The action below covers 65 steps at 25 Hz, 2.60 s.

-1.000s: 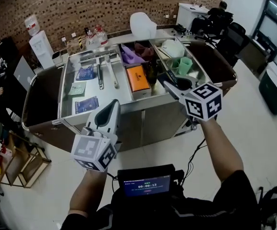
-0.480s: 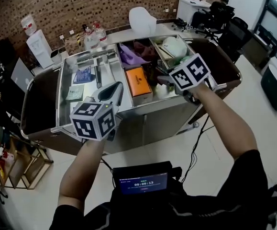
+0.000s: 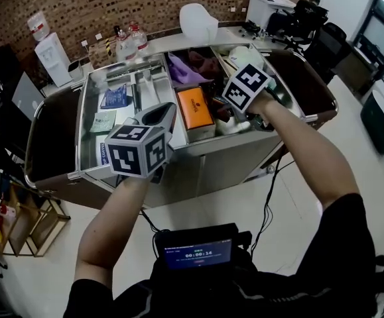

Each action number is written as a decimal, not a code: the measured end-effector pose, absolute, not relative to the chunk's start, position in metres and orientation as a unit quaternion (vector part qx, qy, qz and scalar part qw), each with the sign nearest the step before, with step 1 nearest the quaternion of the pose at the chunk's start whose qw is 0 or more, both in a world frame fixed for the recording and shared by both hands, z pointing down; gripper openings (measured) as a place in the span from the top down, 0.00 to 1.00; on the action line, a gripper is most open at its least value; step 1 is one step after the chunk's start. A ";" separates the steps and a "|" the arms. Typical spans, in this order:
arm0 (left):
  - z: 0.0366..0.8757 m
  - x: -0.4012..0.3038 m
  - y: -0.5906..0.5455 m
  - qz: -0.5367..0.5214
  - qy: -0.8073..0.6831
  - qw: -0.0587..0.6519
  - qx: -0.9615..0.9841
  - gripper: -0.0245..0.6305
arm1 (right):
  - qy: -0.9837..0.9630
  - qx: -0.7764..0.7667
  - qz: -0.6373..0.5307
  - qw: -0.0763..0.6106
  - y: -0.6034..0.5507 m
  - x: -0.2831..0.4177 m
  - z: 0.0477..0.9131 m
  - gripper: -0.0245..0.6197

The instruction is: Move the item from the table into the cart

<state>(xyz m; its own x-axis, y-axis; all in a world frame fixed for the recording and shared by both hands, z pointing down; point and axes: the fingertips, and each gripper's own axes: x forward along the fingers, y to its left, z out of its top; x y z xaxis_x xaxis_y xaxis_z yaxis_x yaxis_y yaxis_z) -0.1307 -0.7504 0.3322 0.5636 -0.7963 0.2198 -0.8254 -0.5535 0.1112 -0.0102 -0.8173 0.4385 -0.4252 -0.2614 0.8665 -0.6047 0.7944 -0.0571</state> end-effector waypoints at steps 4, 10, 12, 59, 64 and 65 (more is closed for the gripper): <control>0.339 -0.134 -0.753 0.071 -0.462 0.112 0.877 0.96 | -0.808 0.252 0.201 0.494 -0.823 -0.013 0.454 0.84; 0.342 -0.141 -0.756 0.074 -0.469 0.107 0.873 0.96 | -0.791 0.239 0.200 0.526 -0.823 -0.013 0.471 0.84; 0.345 -0.141 -0.757 0.077 -0.471 0.111 0.872 0.96 | -0.787 0.238 0.200 0.533 -0.824 -0.012 0.475 0.84; 0.323 -0.156 -0.714 0.012 -0.507 0.068 0.859 0.96 | -0.930 0.317 0.069 0.173 -0.769 0.025 0.320 0.77; 0.328 -0.164 -0.706 0.010 -0.515 0.075 0.854 0.96 | -0.932 0.349 0.065 0.074 -0.740 0.051 0.301 0.77; 0.329 -0.165 -0.704 0.008 -0.516 0.075 0.853 0.96 | -0.931 0.355 0.060 0.063 -0.735 0.055 0.299 0.77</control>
